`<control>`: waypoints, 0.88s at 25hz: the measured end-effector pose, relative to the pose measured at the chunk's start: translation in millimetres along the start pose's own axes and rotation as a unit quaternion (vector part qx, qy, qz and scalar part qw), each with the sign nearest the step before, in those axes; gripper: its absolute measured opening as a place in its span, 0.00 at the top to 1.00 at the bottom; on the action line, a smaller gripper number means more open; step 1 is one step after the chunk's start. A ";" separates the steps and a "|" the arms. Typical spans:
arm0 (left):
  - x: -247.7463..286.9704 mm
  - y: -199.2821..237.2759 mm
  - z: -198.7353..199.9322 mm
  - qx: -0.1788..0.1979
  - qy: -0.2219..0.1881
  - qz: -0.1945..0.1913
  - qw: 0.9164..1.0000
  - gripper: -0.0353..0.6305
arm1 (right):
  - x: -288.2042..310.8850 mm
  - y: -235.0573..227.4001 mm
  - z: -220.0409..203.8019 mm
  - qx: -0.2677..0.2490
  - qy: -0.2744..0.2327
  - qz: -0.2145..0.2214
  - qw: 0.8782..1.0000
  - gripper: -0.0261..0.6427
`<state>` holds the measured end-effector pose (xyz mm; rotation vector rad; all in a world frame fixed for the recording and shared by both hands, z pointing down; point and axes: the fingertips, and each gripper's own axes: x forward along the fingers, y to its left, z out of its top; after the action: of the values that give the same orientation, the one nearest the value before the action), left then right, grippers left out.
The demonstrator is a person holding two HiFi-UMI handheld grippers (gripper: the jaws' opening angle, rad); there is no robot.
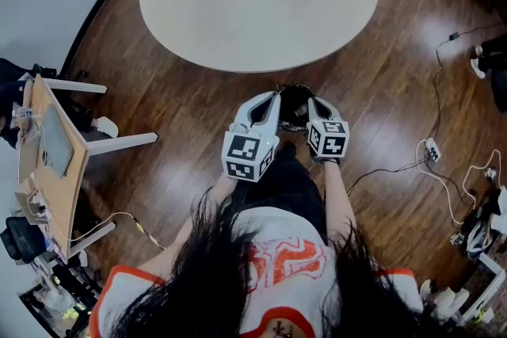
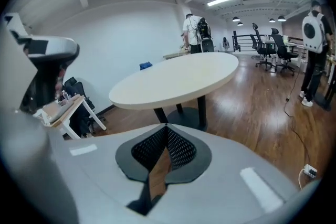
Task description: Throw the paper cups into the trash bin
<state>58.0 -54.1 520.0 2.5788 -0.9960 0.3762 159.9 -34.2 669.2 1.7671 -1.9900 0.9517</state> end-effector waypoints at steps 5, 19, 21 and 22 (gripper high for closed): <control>-4.5 0.8 7.1 -0.001 -0.010 -0.005 1.000 0.95 | -35.4 22.6 39.4 -0.005 -0.046 0.009 0.999 0.96; -8.4 14.2 29.9 0.013 -0.047 -0.013 0.999 0.95 | -101.4 57.6 108.4 0.092 -0.153 0.028 0.984 0.96; -7.3 13.6 33.4 0.014 -0.052 -0.017 0.998 0.95 | -105.5 58.9 113.3 0.088 -0.155 0.024 0.984 0.96; -7.0 13.6 35.0 0.014 -0.054 -0.019 0.998 0.95 | -107.5 59.8 115.2 0.087 -0.156 0.021 0.984 0.96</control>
<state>47.9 -73.8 488.9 2.6632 -0.9825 0.2456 144.7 -27.7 501.5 2.0877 -2.1970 0.9332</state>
